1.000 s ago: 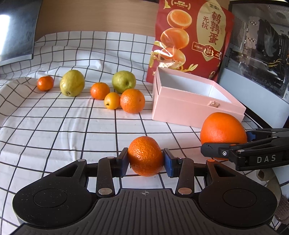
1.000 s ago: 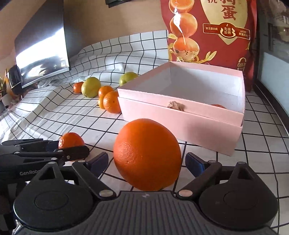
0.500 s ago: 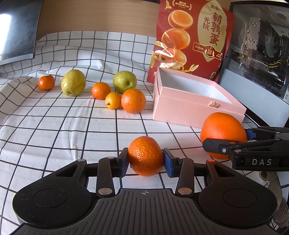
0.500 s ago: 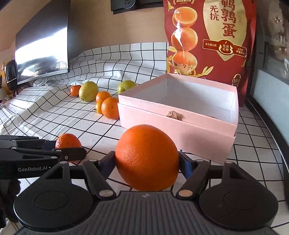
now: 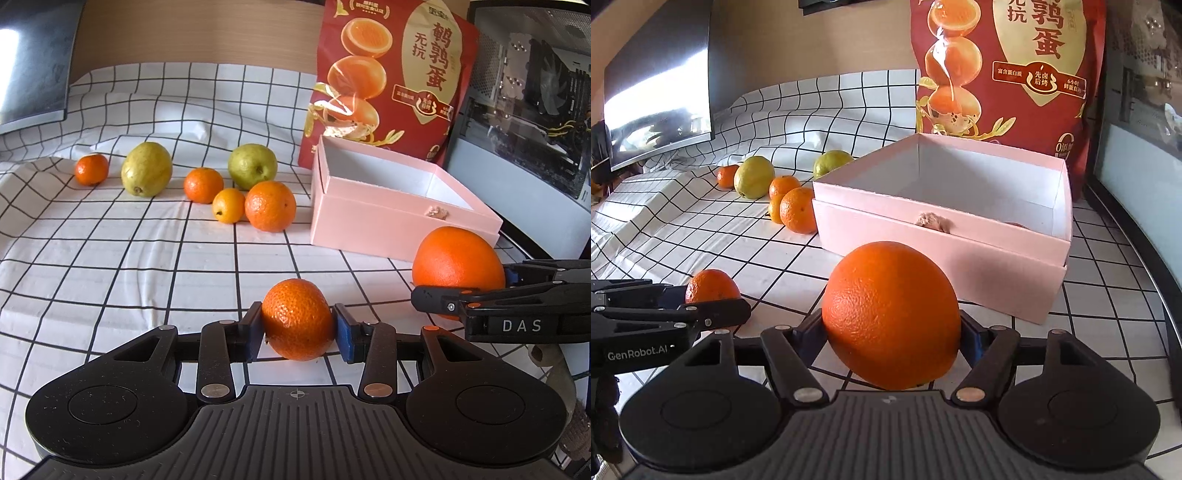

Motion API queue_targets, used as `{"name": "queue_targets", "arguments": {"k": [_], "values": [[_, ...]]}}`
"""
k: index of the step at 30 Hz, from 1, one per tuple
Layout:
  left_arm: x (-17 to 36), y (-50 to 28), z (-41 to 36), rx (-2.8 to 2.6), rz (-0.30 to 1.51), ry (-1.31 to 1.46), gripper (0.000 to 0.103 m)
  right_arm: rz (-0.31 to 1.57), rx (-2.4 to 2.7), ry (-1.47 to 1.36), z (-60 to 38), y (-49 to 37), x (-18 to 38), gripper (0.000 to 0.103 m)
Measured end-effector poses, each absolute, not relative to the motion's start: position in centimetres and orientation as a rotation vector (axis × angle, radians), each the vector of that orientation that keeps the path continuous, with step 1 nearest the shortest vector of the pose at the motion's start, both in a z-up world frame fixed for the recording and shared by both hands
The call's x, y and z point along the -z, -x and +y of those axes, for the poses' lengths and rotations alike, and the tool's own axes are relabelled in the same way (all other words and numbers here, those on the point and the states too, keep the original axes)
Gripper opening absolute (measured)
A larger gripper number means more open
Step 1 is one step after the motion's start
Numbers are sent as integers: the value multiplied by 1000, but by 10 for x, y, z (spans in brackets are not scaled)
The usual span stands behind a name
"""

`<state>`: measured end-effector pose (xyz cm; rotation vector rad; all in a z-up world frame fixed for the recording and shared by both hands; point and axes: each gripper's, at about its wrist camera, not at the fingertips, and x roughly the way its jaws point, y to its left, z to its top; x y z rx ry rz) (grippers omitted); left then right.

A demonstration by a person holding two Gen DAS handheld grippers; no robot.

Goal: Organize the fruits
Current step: 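Carry the large orange and the tangerine toward the pink box with both tools, then lower the tangerine into the pink box and open the left tool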

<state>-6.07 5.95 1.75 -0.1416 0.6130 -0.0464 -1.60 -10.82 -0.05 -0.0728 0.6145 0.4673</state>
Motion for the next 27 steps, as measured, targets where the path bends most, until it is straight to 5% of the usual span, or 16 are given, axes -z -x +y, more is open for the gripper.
{"name": "queue_targets", "arguments": {"k": [7, 16, 27], "values": [[-52, 45, 61, 145, 610, 186, 44, 643, -494, 27, -114, 11, -25, 71], [-149, -27, 52, 216, 458, 252, 44, 397, -401, 50, -127, -9, -157, 71], [-77, -103, 20, 267, 722, 199, 44, 520, -336, -103, -152, -70, -173, 71]]}}
